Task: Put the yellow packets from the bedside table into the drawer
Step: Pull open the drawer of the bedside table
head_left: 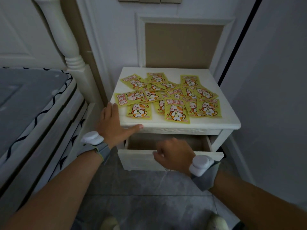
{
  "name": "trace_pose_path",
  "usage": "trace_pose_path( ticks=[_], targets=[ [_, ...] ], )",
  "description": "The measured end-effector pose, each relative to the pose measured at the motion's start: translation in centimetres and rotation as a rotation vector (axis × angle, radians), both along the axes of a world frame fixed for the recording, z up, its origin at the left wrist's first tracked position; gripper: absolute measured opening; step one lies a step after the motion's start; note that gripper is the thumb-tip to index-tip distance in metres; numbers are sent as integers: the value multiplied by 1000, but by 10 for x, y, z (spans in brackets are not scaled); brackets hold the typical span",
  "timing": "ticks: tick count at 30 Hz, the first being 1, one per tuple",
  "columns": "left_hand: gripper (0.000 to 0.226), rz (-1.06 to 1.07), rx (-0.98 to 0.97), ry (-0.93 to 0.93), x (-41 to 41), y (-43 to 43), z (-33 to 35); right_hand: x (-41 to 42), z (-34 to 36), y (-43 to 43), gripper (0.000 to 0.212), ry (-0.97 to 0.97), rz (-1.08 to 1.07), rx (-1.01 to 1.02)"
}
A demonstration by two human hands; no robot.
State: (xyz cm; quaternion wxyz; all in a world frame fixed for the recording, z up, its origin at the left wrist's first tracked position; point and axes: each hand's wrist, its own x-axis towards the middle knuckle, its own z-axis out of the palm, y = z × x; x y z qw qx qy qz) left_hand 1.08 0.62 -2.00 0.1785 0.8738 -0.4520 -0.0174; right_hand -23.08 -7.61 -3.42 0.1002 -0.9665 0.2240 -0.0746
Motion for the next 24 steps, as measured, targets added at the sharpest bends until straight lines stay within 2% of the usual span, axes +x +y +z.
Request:
trace_pose_path(
  ticks=[2, 3, 5, 8, 14, 24],
  targets=[
    [135, -5, -5, -35, 0, 1, 1, 3, -4, -7, 32, -52, -18, 45],
    [134, -4, -6, -47, 0, 1, 1, 3, -8, -11, 39, -22, -42, 53],
    [135, -6, 2, -52, 0, 2, 1, 1, -17, -17, 55, 107, -135, 117],
    [136, -17, 11, -57, 0, 2, 0, -1, -22, -20, 64, 246, -192, 262],
    [137, -36, 2, -76, 0, 3, -1, -6, -22, -15, 74, 359, -109, 342],
    [135, -38, 2, -44, 0, 2, -1, -24, -20, 9, 80, 546, 5, 436]
  ],
)
